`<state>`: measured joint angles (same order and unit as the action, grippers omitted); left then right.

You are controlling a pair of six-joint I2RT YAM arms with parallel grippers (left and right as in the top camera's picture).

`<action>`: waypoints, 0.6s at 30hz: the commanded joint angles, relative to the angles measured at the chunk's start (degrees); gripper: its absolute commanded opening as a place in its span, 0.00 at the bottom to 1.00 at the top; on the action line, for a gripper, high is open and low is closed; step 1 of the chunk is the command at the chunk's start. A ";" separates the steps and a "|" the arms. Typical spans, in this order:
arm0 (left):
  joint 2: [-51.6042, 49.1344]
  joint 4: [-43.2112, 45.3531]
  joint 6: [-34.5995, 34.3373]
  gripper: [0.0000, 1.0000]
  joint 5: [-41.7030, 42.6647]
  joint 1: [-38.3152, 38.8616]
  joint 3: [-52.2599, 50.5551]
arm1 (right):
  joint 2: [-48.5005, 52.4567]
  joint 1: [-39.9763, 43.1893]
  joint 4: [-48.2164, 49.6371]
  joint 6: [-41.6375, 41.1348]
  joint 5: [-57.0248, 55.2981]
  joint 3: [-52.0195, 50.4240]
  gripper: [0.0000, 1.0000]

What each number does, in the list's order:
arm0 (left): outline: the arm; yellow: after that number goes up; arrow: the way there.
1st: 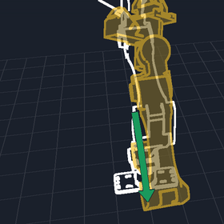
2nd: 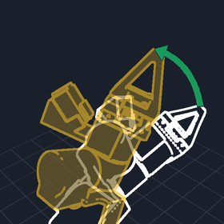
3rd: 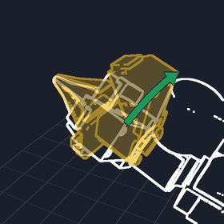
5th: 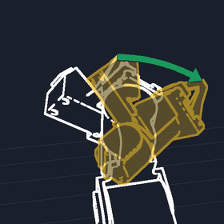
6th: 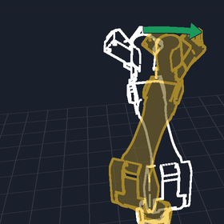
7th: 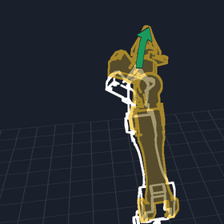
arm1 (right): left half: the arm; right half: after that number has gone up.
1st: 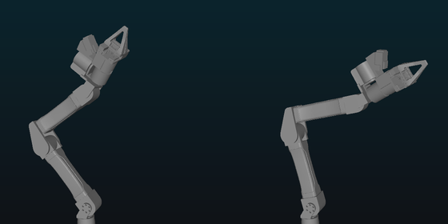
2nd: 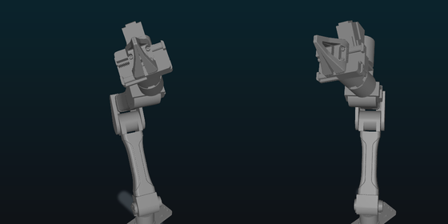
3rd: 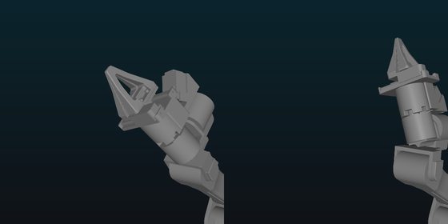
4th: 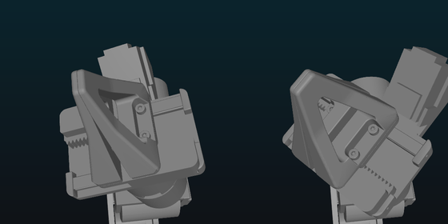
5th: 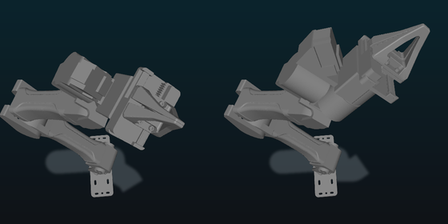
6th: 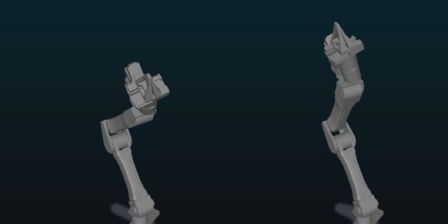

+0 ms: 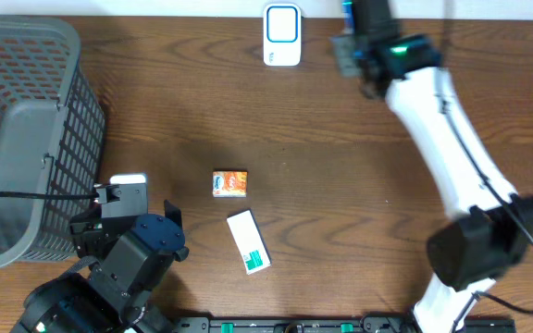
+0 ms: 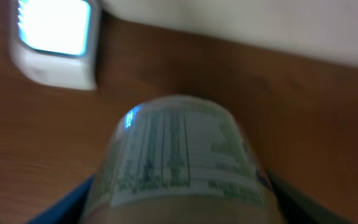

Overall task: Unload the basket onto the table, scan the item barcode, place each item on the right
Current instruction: 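Carry the jar to the right edge of the table and release it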

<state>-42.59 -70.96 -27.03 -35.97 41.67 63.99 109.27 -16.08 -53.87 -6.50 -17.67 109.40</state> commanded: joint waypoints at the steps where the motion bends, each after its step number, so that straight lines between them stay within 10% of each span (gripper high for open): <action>1: 0.11 -0.17 -0.31 0.97 -0.52 -0.28 0.37 | 0.59 6.54 -8.46 -9.33 -1.31 -0.31 0.32; 18: 0.11 -0.17 -0.28 0.97 -0.52 -0.28 0.37 | 9.79 42.27 -3.21 -9.55 5.60 -6.08 0.35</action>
<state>-42.59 -70.94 -27.03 -35.94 41.67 63.99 116.16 22.79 -58.02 -14.96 -14.66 103.61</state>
